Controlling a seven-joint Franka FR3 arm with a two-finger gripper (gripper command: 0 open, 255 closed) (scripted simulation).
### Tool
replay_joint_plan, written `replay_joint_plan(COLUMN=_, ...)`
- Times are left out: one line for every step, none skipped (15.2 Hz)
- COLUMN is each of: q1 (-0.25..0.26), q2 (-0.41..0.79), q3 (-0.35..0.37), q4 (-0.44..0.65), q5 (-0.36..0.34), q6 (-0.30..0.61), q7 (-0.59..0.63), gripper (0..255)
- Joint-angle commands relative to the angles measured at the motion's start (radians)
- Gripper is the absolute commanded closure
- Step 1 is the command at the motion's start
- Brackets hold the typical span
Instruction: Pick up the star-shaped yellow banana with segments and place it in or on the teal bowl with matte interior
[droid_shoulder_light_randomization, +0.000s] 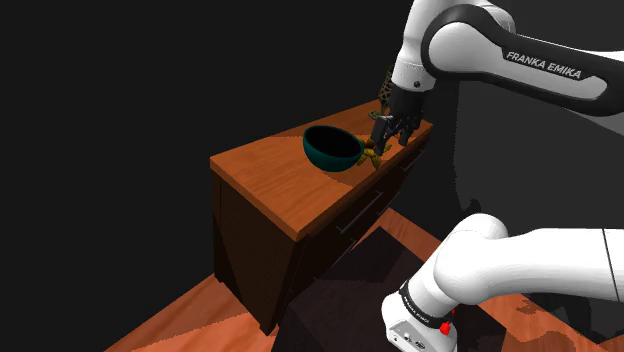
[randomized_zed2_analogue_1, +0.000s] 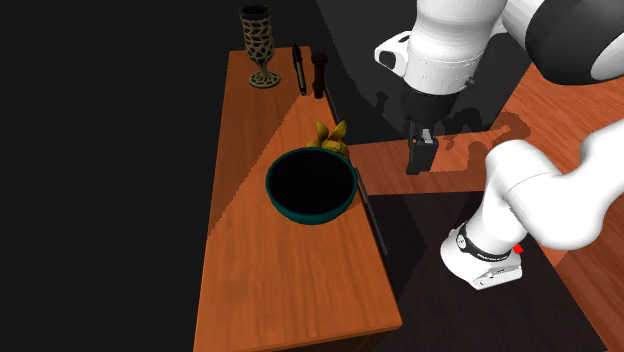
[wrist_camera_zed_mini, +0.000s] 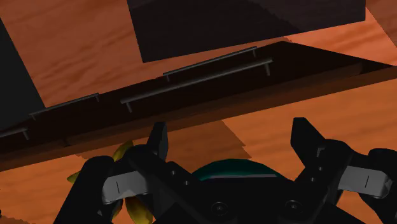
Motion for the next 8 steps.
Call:
replay_joint_plan(q1=0.0, q2=0.0, q3=0.0, q4=0.0, q5=0.0, q6=0.0, q7=0.0, gripper=0)
replay_joint_plan(q1=0.001, q2=0.003, q3=-0.025, q4=-0.013, q5=-0.021, q6=0.023, q7=-0.043, gripper=0)
replay_joint_plan(q1=0.002, q2=0.008, q3=-0.05, q4=-0.024, q5=-0.041, q6=0.047, q7=-0.086, gripper=0)
replay_joint_plan(q1=0.003, q2=0.014, q3=-0.076, q4=-0.033, q5=-0.061, q6=0.071, q7=-0.129, gripper=0)
replay_joint_plan(q1=0.004, q2=0.023, q3=-0.102, q4=-0.04, q5=-0.081, q6=0.097, q7=-0.171, gripper=0)
replay_joint_plan(q1=0.005, q2=0.035, q3=-0.127, q4=-0.046, q5=-0.099, q6=0.122, q7=-0.213, gripper=0)
replay_joint_plan(q1=0.006, q2=0.048, q3=-0.153, q4=-0.05, q5=-0.117, q6=0.149, q7=-0.255, gripper=0)
replay_joint_plan(q1=0.008, q2=0.063, q3=-0.179, q4=-0.052, q5=-0.133, q6=0.176, q7=-0.296, gripper=0)
